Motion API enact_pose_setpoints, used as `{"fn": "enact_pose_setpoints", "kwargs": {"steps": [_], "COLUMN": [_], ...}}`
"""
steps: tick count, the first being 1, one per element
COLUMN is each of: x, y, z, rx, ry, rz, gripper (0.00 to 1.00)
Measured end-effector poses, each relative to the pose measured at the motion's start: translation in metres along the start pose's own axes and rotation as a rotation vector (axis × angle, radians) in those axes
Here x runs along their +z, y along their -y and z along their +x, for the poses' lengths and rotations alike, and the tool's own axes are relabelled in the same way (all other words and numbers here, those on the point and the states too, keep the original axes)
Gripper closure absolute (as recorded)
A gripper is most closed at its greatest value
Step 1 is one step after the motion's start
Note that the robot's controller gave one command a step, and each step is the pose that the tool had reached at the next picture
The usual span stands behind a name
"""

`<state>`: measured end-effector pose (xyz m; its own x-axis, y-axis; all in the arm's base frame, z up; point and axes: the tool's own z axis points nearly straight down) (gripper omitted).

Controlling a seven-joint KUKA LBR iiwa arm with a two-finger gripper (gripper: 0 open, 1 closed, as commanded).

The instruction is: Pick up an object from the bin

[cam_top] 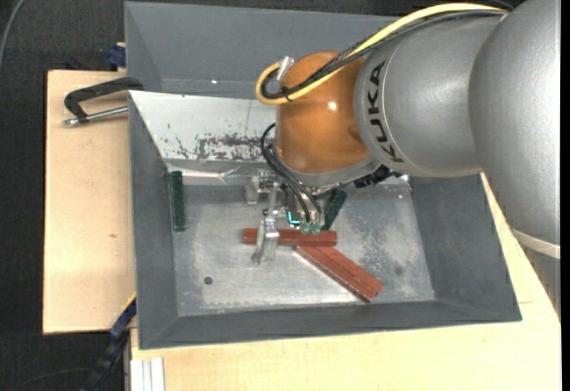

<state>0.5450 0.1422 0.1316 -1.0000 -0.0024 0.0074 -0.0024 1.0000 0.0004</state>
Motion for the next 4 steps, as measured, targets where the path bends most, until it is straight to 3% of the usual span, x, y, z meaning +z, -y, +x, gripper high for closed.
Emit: {"fn": "enact_pose_setpoints", "kwargs": {"steps": [1, 2, 3, 4], "x": [0.0630, 0.0608, 0.0607, 0.0608], "y": [0.0330, 0.0313, 0.0312, 0.0311], "z": [-0.0094, -0.0105, -0.0105, -0.0104], "rx": [-0.415, -0.414, -0.415, -0.414], "ry": [0.003, 0.008, 0.008, 0.008], "rz": [0.002, 0.000, 0.000, 0.000], "gripper": [0.00, 1.00, 0.00, 1.00]}}
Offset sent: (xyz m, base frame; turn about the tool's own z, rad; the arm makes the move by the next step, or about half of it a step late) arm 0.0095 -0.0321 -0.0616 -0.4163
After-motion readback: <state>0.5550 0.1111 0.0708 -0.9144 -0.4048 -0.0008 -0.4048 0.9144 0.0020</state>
